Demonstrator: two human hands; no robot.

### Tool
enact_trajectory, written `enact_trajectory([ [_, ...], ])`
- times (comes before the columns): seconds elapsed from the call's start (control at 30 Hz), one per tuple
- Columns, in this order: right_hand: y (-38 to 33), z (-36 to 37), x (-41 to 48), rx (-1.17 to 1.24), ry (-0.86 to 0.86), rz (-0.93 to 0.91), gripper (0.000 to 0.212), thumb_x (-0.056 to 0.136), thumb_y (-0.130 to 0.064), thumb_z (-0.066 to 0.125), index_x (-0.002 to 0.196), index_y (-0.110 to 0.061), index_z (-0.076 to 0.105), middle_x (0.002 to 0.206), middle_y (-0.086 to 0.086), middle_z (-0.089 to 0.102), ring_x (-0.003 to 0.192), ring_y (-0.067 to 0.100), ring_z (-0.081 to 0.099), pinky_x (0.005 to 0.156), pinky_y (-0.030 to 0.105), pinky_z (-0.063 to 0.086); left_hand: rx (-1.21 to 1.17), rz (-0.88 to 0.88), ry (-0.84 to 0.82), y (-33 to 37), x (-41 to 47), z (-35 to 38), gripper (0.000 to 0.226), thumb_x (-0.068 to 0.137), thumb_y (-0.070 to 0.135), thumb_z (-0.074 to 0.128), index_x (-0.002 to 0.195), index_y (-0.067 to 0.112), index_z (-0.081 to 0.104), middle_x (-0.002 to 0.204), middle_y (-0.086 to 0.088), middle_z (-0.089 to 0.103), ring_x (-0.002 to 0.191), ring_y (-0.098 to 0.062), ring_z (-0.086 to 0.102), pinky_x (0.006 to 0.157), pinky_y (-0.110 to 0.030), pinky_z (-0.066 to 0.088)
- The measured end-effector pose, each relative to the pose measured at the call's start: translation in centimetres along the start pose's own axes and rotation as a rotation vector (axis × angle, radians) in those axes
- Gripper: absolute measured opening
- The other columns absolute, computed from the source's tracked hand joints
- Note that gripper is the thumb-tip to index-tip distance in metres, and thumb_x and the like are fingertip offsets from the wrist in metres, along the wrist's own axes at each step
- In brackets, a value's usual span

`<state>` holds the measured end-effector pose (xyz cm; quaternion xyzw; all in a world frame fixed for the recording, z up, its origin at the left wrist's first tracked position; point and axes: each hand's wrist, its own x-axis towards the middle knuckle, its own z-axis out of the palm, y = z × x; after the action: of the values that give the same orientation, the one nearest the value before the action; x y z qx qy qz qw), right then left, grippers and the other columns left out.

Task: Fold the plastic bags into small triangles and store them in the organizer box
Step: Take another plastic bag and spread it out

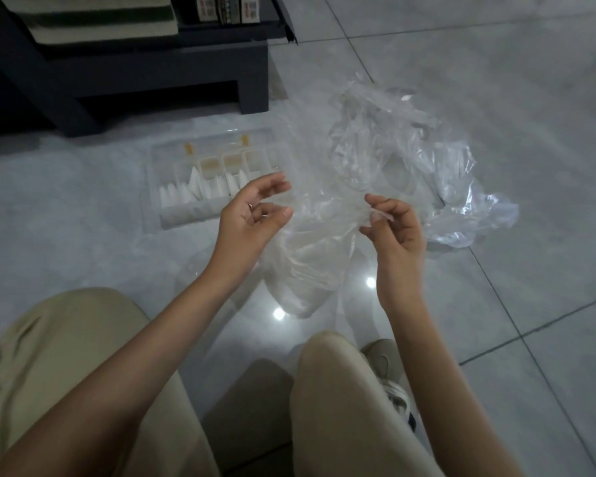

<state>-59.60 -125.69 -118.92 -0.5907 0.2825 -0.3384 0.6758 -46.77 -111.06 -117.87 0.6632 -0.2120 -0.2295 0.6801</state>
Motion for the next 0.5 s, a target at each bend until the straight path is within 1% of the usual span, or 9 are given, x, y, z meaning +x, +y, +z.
enact_trajectory([
  [0.1, 0.0, -0.2, 0.0, 0.1, -0.039, 0.022, 0.011, 0.088, -0.007, 0.059, 0.093, -0.016, 0.058, 0.106, -0.001, 0.068, 0.107, 0.018, 0.062, 0.093, 0.035, 0.05, -0.005, -0.029, -0.014, -0.2, 0.0, 0.1, 0.037, 0.088, -0.006, 0.061, 0.12, 0.012, 0.057, 0.108, -0.002, 0.068, 0.094, -0.002, 0.064, 0.085, -0.019, 0.049],
  [0.2, -0.2, -0.5, 0.0, 0.098, -0.058, 0.004, 0.015, 0.08, -0.016, 0.065, 0.094, -0.017, 0.058, 0.103, -0.003, 0.069, 0.105, 0.016, 0.063, 0.096, 0.034, 0.05, -0.015, -0.061, 0.004, -0.3, 0.1, 0.0, 0.037, 0.088, -0.005, 0.062, 0.121, 0.009, 0.056, 0.104, 0.0, 0.069, 0.095, -0.003, 0.065, 0.083, -0.018, 0.05],
  [0.23, -0.3, -0.6, 0.1, 0.086, -0.063, -0.001, 0.015, 0.081, -0.014, 0.065, 0.094, -0.017, 0.058, 0.102, -0.003, 0.07, 0.106, 0.015, 0.063, 0.095, 0.033, 0.049, -0.022, -0.076, 0.008, -0.3, 0.2, -0.1, 0.037, 0.088, -0.005, 0.062, 0.122, 0.008, 0.056, 0.104, -0.001, 0.069, 0.094, -0.003, 0.065, 0.081, -0.018, 0.05],
  [0.33, -0.3, -0.7, 0.2, 0.058, -0.064, -0.001, 0.021, 0.087, 0.005, 0.061, 0.094, -0.015, 0.058, 0.099, -0.002, 0.07, 0.107, 0.017, 0.063, 0.096, 0.034, 0.048, -0.05, -0.116, 0.027, -0.4, 0.3, -0.1, 0.04, 0.086, -0.007, 0.063, 0.124, 0.002, 0.056, 0.096, -0.002, 0.069, 0.087, -0.001, 0.066, 0.078, -0.015, 0.051],
  [0.43, -0.4, -1.0, 0.3, 0.025, -0.098, -0.011, 0.025, 0.088, 0.01, 0.057, 0.097, -0.013, 0.059, 0.101, 0.001, 0.069, 0.109, 0.02, 0.063, 0.098, 0.033, 0.048, -0.046, -0.118, 0.03, -0.4, 0.4, -0.2, 0.037, 0.084, -0.007, 0.066, 0.119, 0.004, 0.058, 0.085, 0.001, 0.065, 0.08, 0.0, 0.064, 0.077, -0.015, 0.05],
  [0.5, -0.5, -1.1, 0.3, -0.014, -0.145, -0.035, 0.027, 0.088, 0.011, 0.055, 0.099, -0.013, 0.059, 0.103, 0.001, 0.068, 0.108, 0.018, 0.063, 0.095, 0.028, 0.047, -0.035, -0.1, 0.03, -0.4, 0.4, -0.4, 0.033, 0.084, -0.006, 0.067, 0.114, 0.007, 0.061, 0.084, 0.003, 0.063, 0.08, -0.002, 0.062, 0.08, -0.016, 0.051],
])
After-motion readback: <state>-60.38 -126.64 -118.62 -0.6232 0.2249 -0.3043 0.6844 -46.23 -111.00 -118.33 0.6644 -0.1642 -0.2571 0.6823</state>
